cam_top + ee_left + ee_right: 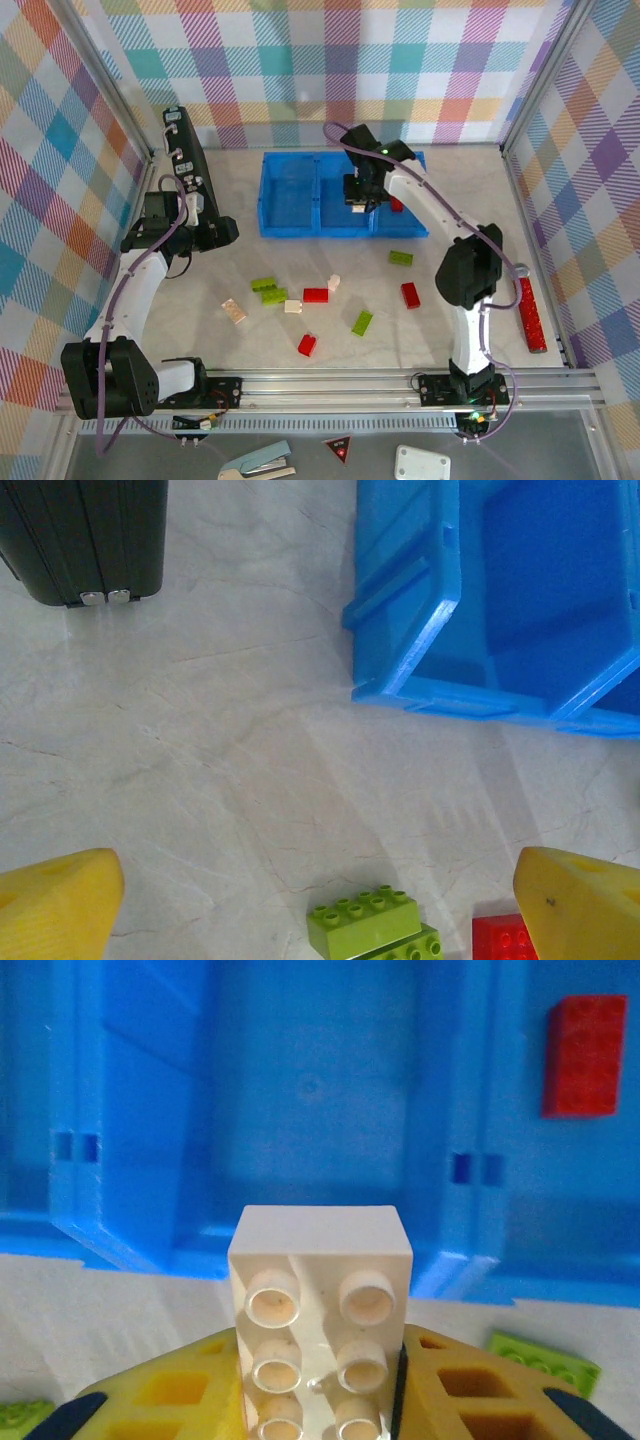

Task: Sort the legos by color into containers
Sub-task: Place the lego in the container.

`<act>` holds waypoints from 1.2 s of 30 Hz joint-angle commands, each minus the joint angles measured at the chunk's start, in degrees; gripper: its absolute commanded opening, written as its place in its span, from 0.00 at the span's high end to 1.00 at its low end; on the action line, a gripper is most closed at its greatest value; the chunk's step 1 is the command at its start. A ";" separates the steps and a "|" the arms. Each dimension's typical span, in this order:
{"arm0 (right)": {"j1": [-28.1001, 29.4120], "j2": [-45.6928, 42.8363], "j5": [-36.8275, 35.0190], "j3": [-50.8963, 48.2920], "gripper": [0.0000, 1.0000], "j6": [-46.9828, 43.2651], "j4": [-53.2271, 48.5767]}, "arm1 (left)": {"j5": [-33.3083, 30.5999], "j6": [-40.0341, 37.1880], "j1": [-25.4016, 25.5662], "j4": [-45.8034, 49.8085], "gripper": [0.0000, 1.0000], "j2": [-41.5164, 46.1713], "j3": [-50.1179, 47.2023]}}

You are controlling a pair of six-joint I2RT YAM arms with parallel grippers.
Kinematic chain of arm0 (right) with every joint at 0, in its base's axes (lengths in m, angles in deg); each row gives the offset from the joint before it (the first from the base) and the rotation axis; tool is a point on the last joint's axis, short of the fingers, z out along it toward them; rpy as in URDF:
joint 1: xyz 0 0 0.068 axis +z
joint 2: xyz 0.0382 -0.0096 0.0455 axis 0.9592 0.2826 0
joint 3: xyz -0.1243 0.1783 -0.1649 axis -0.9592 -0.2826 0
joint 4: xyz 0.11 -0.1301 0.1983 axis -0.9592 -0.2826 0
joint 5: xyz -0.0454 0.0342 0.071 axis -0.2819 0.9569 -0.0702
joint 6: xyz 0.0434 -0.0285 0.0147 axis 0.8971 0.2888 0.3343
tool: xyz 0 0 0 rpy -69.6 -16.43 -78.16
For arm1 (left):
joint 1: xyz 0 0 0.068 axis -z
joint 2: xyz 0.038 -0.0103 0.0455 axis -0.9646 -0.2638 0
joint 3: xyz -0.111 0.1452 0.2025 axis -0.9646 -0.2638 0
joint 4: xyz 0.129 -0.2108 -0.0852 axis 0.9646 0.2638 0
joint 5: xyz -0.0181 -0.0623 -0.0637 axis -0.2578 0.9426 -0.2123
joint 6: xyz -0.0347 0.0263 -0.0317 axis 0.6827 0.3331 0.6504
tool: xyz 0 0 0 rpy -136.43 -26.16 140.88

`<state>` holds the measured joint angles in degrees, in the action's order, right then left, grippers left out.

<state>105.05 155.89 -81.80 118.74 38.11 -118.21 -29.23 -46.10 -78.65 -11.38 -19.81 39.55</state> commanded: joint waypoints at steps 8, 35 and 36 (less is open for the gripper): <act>0.53 11.90 0.35 10.34 0.65 -1.89 1.05 | 0.33 0.76 -1.06 -0.43 0.00 1.18 0.42; -1.31 28.99 -4.31 17.78 0.63 0.25 8.69 | 0.29 0.63 -1.06 -0.69 0.00 2.11 0.20; -1.32 29.17 -4.36 17.77 0.62 0.14 8.89 | 0.30 0.63 -1.04 -0.63 0.00 1.91 0.20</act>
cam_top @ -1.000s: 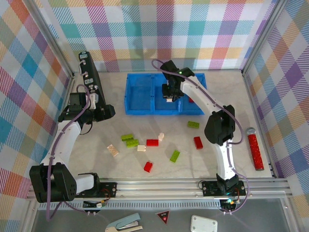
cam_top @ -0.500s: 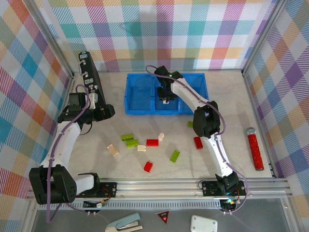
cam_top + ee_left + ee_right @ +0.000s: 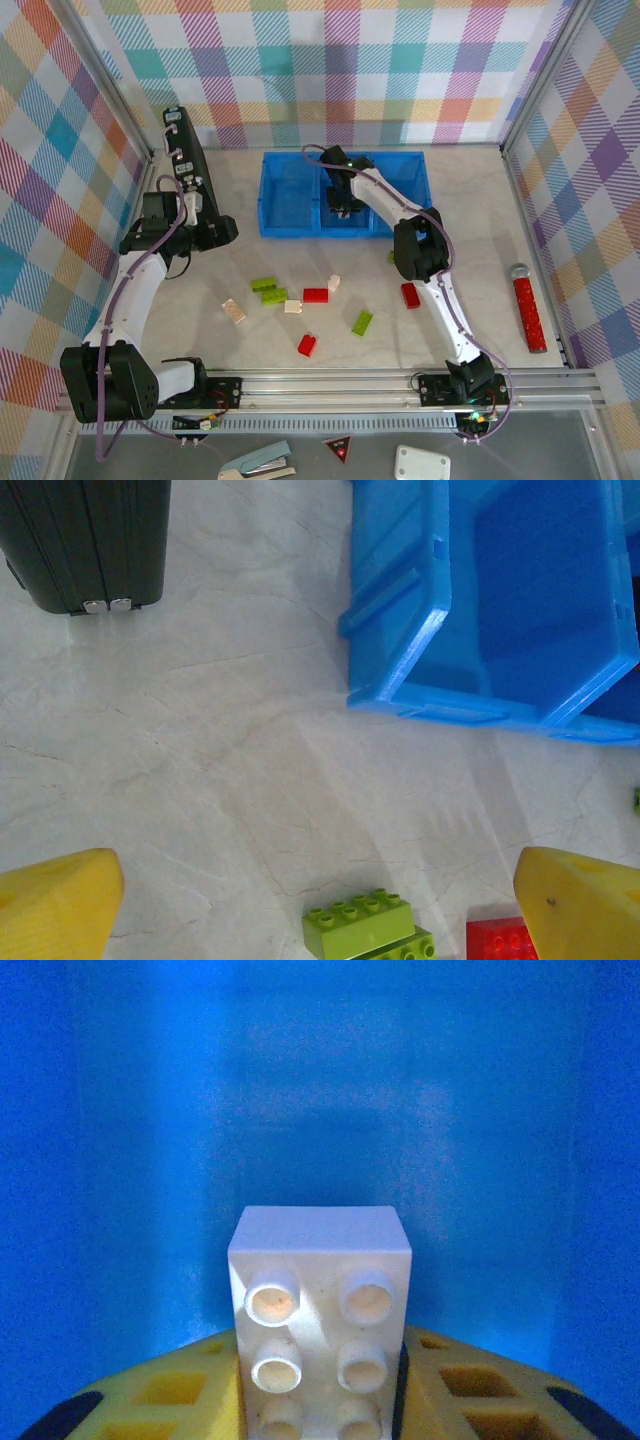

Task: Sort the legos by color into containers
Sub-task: Place the lego in the container, then pick up the lego from the center of the table.

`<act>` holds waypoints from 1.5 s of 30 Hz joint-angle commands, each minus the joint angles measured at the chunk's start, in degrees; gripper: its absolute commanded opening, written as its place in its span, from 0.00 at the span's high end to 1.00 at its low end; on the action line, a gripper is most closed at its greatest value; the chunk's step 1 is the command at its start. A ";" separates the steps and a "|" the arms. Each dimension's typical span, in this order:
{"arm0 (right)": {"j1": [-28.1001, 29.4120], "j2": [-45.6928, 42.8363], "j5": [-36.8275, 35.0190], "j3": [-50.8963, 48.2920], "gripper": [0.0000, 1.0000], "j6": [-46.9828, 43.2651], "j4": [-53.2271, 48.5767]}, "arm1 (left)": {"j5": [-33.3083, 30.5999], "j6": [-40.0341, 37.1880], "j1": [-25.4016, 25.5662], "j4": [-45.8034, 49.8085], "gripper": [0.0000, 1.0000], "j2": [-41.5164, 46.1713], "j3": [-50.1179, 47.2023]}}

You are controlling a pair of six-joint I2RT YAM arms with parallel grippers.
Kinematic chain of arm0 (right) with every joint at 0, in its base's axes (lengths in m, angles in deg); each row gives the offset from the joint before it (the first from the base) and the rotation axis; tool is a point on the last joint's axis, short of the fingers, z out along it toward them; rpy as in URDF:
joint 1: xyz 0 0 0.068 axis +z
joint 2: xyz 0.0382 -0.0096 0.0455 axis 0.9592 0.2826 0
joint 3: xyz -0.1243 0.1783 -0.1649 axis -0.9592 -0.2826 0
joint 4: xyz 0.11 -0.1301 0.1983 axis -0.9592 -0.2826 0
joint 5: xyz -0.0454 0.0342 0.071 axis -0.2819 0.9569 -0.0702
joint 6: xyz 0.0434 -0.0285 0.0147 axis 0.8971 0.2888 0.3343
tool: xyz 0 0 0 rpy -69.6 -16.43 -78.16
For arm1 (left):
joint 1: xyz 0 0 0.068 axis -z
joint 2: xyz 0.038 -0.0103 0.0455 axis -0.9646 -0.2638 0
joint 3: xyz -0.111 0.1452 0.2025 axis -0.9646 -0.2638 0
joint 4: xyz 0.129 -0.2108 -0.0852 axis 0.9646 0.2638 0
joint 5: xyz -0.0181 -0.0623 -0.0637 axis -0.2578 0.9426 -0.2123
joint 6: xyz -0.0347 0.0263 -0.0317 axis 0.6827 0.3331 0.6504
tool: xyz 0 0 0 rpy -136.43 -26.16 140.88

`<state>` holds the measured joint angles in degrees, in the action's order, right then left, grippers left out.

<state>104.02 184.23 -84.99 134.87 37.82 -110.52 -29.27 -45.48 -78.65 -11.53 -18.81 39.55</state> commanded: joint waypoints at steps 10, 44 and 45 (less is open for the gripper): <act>-0.28 -1.35 -1.33 2.92 0.51 -1.05 0.49 | 0.69 0.11 -1.06 -0.53 0.00 0.64 0.05; 2.25 -55.23 9.75 -52.45 0.48 0.34 4.05 | -14.18 10.28 18.30 13.51 0.09 1.15 4.12; 2.26 -56.94 9.64 -54.72 0.48 0.70 4.52 | -15.33 10.82 19.81 13.77 0.09 0.83 3.96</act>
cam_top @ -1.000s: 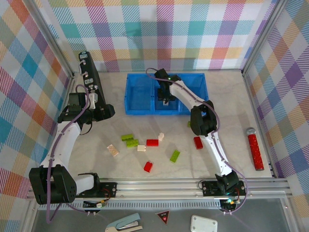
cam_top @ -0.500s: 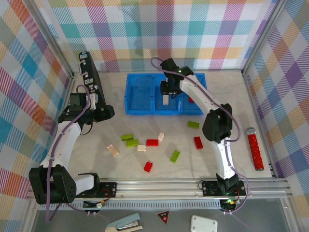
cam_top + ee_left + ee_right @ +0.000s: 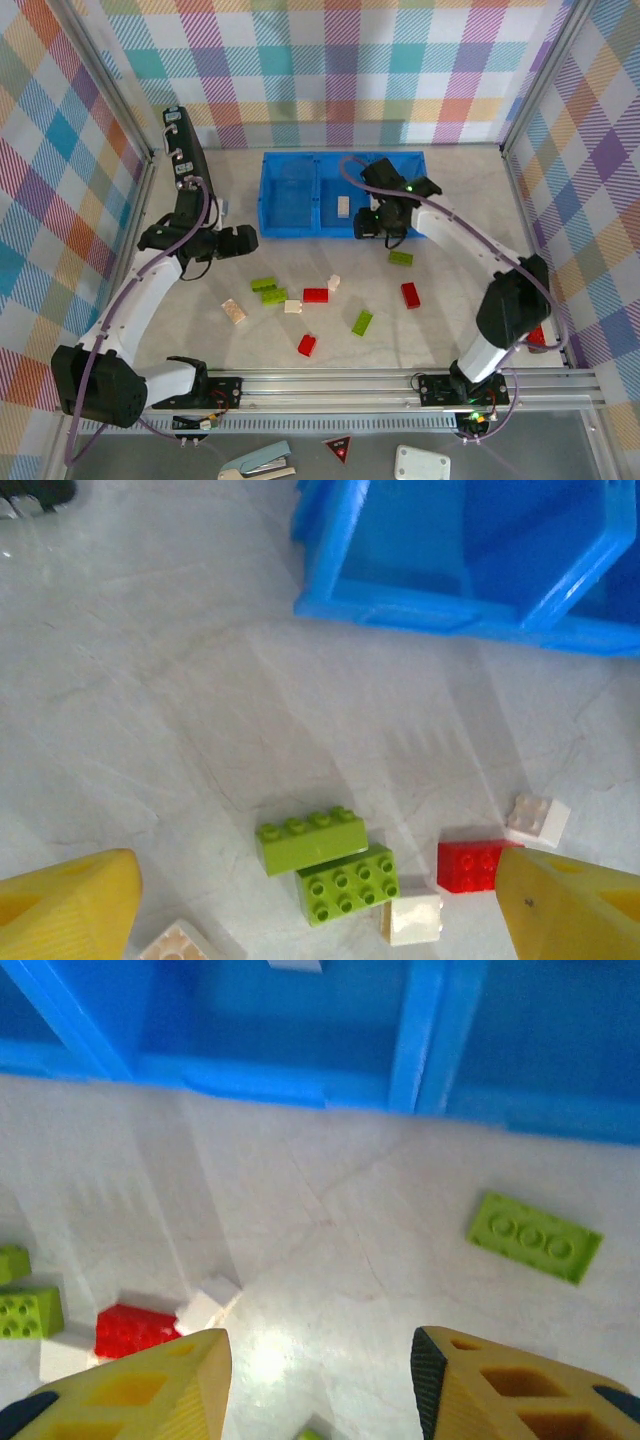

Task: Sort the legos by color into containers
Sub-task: Pick up the lego from the center of the table.

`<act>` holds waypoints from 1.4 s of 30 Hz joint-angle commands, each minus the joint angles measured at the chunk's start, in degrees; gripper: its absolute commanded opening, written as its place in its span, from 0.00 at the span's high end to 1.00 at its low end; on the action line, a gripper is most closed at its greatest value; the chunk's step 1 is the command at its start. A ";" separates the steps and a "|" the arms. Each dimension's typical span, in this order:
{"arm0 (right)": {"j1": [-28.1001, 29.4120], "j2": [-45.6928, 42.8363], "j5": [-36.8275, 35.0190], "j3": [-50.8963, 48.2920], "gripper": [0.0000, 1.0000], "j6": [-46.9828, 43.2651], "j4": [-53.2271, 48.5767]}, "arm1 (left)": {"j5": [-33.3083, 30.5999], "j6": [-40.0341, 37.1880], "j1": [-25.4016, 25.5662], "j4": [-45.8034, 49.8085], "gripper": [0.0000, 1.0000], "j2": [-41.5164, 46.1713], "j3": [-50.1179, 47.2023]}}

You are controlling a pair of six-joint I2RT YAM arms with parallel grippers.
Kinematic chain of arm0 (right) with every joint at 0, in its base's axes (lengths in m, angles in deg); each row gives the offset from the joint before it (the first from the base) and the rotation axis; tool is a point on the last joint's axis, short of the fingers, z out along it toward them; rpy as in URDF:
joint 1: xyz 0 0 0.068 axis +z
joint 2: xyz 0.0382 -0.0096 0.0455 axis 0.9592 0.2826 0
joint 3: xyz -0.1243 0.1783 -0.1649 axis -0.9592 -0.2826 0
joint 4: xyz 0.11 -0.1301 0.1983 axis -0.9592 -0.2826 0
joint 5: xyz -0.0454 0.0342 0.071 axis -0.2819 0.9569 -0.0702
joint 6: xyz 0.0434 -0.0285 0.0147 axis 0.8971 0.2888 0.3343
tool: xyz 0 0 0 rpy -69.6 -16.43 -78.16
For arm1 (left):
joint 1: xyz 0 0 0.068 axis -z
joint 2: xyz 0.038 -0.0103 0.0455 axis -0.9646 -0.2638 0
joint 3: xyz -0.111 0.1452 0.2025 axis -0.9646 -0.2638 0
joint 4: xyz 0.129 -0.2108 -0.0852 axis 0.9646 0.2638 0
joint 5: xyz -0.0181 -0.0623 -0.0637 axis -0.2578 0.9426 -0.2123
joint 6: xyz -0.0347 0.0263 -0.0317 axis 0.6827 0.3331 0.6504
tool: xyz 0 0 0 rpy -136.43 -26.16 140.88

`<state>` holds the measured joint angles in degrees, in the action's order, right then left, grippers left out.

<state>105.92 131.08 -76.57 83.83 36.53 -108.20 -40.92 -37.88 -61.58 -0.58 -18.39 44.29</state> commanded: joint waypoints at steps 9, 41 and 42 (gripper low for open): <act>0.39 -15.42 -0.35 -17.94 0.47 3.55 2.69 | -9.64 6.25 10.08 3.17 0.08 -5.99 -2.67; 0.36 -27.51 -0.40 -30.68 0.45 2.77 3.29 | -13.60 14.86 17.15 -2.97 0.19 -26.73 -2.48; 0.36 -27.69 -0.29 -30.68 0.45 2.69 3.22 | -13.66 14.84 17.13 -2.80 0.21 -26.78 -2.46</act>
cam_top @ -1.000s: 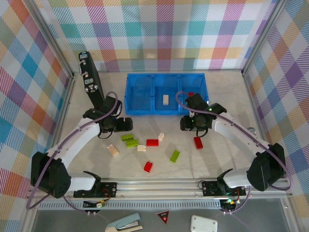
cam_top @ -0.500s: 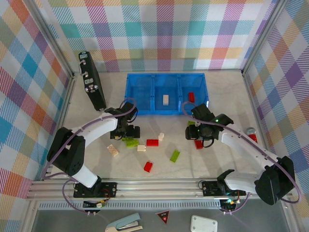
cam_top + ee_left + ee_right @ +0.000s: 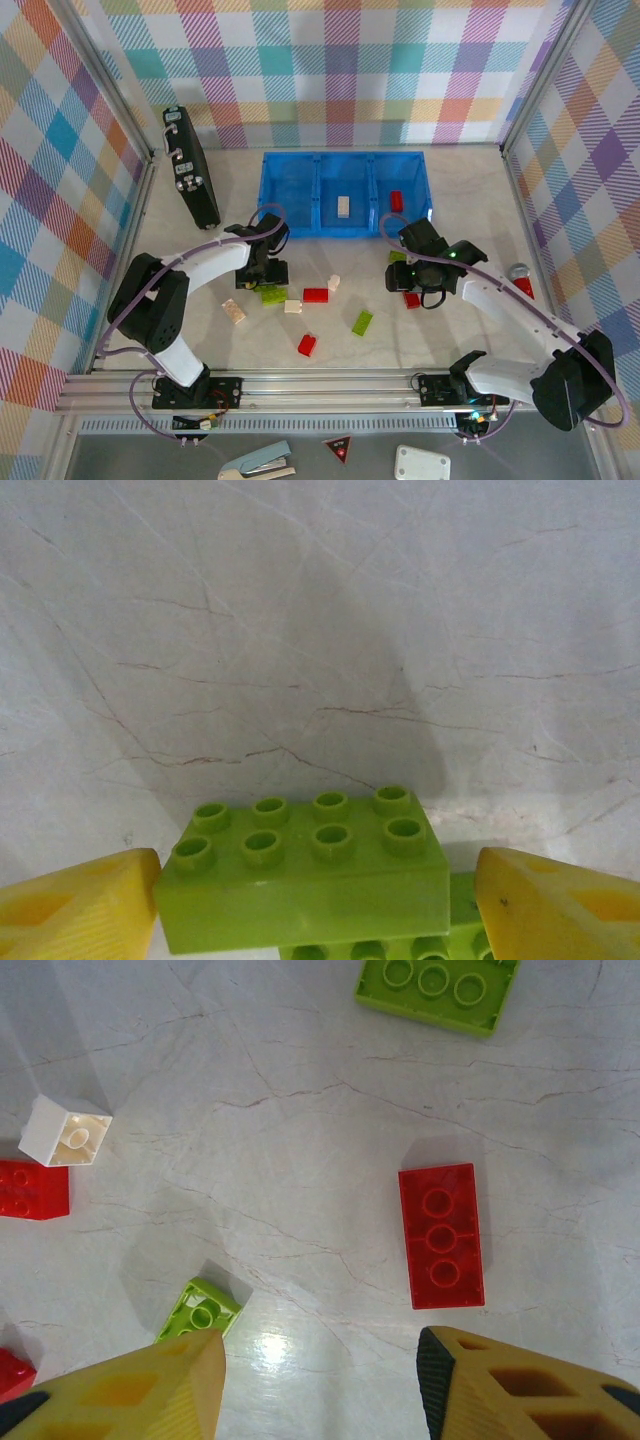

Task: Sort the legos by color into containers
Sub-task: Pick up the lego from the center of the table.

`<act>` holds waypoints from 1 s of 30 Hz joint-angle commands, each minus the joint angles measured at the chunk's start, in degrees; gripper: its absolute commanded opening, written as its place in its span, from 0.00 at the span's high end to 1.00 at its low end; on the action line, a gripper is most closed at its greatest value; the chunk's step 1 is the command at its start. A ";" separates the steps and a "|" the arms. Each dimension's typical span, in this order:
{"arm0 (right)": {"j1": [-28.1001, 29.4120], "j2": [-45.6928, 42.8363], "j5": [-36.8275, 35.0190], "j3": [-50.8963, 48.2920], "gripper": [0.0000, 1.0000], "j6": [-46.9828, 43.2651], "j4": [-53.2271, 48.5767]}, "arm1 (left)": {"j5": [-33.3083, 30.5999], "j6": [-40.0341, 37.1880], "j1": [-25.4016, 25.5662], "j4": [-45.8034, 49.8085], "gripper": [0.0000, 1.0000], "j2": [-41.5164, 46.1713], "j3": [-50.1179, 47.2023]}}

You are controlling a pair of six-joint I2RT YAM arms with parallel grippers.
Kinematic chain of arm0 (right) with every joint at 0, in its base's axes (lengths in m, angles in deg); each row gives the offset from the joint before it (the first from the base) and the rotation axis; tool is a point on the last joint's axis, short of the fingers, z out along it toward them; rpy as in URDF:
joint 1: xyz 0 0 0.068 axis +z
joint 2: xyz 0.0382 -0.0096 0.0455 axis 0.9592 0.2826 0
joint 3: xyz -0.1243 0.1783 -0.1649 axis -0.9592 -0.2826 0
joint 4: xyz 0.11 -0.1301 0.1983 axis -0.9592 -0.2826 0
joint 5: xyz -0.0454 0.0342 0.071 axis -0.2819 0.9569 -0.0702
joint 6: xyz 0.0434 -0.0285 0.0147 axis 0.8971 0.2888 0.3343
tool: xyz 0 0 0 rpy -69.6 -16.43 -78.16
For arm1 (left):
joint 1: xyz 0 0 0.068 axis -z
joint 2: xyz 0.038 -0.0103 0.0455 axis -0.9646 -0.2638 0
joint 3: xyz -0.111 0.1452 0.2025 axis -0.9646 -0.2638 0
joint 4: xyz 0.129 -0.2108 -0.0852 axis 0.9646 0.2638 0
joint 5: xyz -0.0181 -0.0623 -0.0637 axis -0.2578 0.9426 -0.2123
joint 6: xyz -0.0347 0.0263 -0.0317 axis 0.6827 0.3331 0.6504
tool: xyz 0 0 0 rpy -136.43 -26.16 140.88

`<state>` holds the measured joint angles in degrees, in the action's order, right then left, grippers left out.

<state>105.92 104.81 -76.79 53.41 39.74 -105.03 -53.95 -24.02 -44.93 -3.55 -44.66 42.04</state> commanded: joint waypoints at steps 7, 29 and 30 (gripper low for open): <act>0.36 -2.62 -0.05 -0.26 0.45 0.26 -0.40 | -0.70 0.84 0.52 0.77 0.29 0.37 -0.01; 0.36 -7.39 -3.20 0.22 0.46 0.57 -4.28 | -3.83 -3.61 0.45 5.46 0.37 3.31 12.15; 0.29 -7.56 -3.38 0.35 0.46 0.61 -4.59 | -4.18 -4.34 0.45 5.84 0.37 2.74 13.70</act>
<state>105.92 98.16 -79.00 53.41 39.79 -107.81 -56.20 -26.01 -44.86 -0.64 -43.13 52.08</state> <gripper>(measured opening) 0.545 0.633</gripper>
